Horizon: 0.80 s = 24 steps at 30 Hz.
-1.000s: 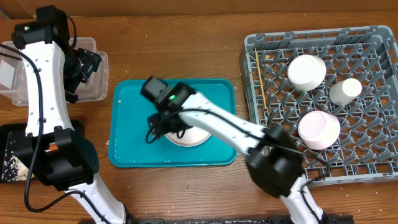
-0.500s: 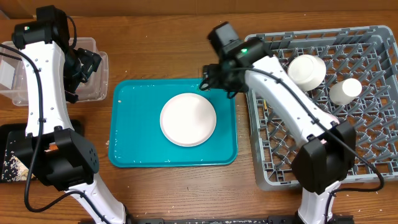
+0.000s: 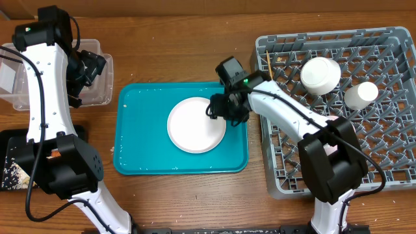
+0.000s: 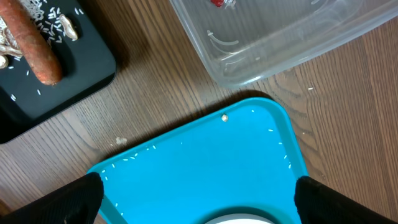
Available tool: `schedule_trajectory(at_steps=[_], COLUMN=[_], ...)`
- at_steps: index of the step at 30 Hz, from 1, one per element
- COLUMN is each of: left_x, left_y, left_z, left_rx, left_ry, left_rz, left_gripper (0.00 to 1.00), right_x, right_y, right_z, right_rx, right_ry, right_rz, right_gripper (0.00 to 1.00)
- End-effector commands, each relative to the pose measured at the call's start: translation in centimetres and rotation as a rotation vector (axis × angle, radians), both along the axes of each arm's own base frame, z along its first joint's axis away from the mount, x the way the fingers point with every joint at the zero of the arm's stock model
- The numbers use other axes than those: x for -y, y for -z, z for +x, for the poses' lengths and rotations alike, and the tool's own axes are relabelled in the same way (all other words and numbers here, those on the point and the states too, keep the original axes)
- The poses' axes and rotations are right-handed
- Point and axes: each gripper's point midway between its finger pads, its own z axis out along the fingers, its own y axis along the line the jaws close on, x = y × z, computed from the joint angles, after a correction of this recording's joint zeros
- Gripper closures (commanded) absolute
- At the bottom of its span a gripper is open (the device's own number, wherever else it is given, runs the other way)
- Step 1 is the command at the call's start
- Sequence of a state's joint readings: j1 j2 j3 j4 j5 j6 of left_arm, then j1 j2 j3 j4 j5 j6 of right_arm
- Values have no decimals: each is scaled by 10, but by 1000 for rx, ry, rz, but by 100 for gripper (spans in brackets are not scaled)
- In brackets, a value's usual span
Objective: Sort waste into correct bins and load items into the dishwasher
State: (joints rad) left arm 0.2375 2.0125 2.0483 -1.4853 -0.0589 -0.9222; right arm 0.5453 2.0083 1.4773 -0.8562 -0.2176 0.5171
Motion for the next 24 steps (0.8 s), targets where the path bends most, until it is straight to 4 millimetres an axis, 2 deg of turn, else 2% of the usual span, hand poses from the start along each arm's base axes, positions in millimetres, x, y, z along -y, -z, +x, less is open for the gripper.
schedule_trajectory(at_steps=[1, 5, 9, 12, 17, 24], left_x=[2, 2, 2, 2, 2, 2], left_y=[-10, -10, -10, -10, -10, -10], left_z=[-3, -3, -3, -3, -3, -3], left_rx=[24, 24, 24, 24, 24, 24], left_ry=[-19, -19, -19, -19, -19, -19], left_rz=[3, 3, 3, 3, 3, 3], left_gripper=[0, 0, 0, 0, 0, 0], right_x=[4, 11, 8, 8, 8, 10], right_y=[17, 31, 41, 50, 52, 40], right_z=[-9, -15, -19, -22, -23, -21], right_rx=[-38, -56, -77, -93, -74, -93], right_ry=[32, 35, 32, 57, 75, 83], right_rz=[-20, -52, -63, -87, -127, -137], right_gripper=[37, 42, 47, 55, 65, 94])
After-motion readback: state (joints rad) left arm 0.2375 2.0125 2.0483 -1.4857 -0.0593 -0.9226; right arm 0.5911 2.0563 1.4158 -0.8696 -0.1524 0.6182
